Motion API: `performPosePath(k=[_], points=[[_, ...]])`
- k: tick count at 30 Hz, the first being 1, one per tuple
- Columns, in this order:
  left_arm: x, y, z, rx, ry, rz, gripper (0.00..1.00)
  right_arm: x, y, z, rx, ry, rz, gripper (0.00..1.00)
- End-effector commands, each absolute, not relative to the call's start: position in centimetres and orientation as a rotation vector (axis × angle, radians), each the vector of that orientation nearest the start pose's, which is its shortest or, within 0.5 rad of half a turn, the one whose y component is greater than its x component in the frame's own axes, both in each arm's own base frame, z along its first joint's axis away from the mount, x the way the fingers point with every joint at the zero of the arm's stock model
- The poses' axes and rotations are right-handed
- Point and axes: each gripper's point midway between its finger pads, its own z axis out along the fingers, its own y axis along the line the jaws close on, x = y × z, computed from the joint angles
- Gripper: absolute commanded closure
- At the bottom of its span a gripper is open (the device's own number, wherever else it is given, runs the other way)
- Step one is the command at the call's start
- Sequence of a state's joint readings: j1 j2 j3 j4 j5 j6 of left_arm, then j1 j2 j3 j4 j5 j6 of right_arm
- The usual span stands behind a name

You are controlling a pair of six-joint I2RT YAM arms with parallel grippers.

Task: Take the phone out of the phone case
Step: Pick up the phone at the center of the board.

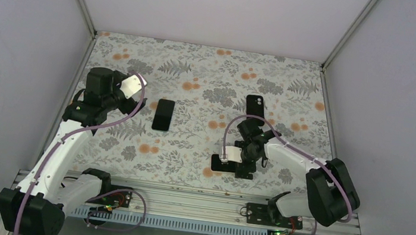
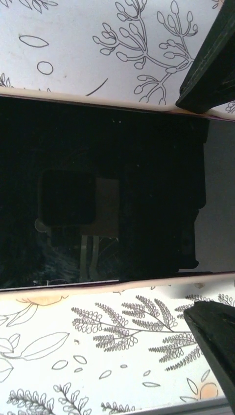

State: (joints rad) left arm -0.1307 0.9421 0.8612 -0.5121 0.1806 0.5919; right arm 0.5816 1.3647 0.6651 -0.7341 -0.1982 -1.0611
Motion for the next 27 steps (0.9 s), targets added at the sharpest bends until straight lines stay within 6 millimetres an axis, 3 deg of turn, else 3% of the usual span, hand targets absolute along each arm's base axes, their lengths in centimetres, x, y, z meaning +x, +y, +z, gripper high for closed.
performPosePath(k=[1,6,12,20,22,27], points=[[30.7,-7.4,22.8,0.874,1.971,0.047,0.0,17.5,15.8,1.7,-2.205,1.952,0.231,0.0],[30.7,-7.6,22.8,0.881,1.968,0.037,0.0,17.9,15.5,1.1,-2.206,1.948,0.194,0.0],[30.7,-7.7,22.9,0.884,1.966,0.029,0.0,18.3,15.9,2.0,-2.187,1.911,0.178,0.0],[30.5,-8.1,22.9,0.905,1.966,0.006,0.0,17.0,14.5,-0.7,-2.249,2.045,0.205,0.01],[30.5,-8.3,22.8,0.918,1.967,-0.004,0.0,17.2,14.7,-0.7,-2.23,2.048,0.202,0.05],[30.5,-9.3,22.5,0.97,1.974,-0.076,0.0,18.0,15.2,0.0,-2.163,2.051,0.182,0.3]])
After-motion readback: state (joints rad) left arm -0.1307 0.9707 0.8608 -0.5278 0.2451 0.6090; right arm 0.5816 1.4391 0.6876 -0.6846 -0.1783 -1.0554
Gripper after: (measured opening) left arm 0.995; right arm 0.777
